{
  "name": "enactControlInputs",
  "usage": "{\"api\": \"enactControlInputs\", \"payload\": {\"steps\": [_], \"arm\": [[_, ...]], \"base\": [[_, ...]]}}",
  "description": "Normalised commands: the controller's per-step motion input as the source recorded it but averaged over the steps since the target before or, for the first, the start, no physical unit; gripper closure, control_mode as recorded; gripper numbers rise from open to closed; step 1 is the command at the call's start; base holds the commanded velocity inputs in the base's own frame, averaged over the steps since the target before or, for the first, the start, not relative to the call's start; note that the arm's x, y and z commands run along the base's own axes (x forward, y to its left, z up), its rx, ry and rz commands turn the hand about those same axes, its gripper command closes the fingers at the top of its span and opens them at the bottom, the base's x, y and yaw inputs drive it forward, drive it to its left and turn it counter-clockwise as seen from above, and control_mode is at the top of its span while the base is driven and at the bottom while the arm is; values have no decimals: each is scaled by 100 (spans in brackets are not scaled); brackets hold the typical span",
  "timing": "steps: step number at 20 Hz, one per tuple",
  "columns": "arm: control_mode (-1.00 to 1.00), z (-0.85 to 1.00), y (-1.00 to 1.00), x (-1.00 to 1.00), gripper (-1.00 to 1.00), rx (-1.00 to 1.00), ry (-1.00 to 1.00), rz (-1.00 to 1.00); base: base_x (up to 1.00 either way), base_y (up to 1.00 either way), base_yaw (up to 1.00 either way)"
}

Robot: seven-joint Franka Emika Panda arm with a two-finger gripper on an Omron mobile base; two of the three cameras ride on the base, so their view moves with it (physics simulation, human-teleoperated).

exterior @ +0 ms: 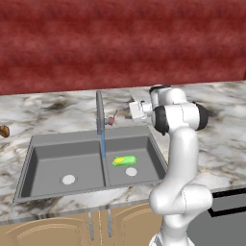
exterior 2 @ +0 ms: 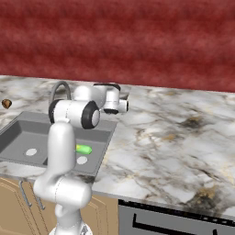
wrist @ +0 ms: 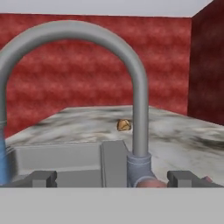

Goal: Turn on the sink faucet. Then move the corn from the counter to the sink. Turn off the sink. Move the vegetable from the sink to the pot next to the stove. Finally move the pot to the front left burner.

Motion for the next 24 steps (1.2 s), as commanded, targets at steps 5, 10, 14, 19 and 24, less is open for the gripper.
{"api": "enactControlInputs", "payload": {"steps": [5,10,14,19,24], "arm": [[-100,-7,1,26,-100,1,0,0],[-100,-11,2,30,-100,0,1,0],[-100,-14,3,30,-100,0,1,0],[-100,-14,4,29,-100,0,1,0],[-100,-6,19,6,-100,0,0,0]], "base": [[0,0,0],[0,0,0],[0,0,0],[0,0,0],[0,0,0]]}}
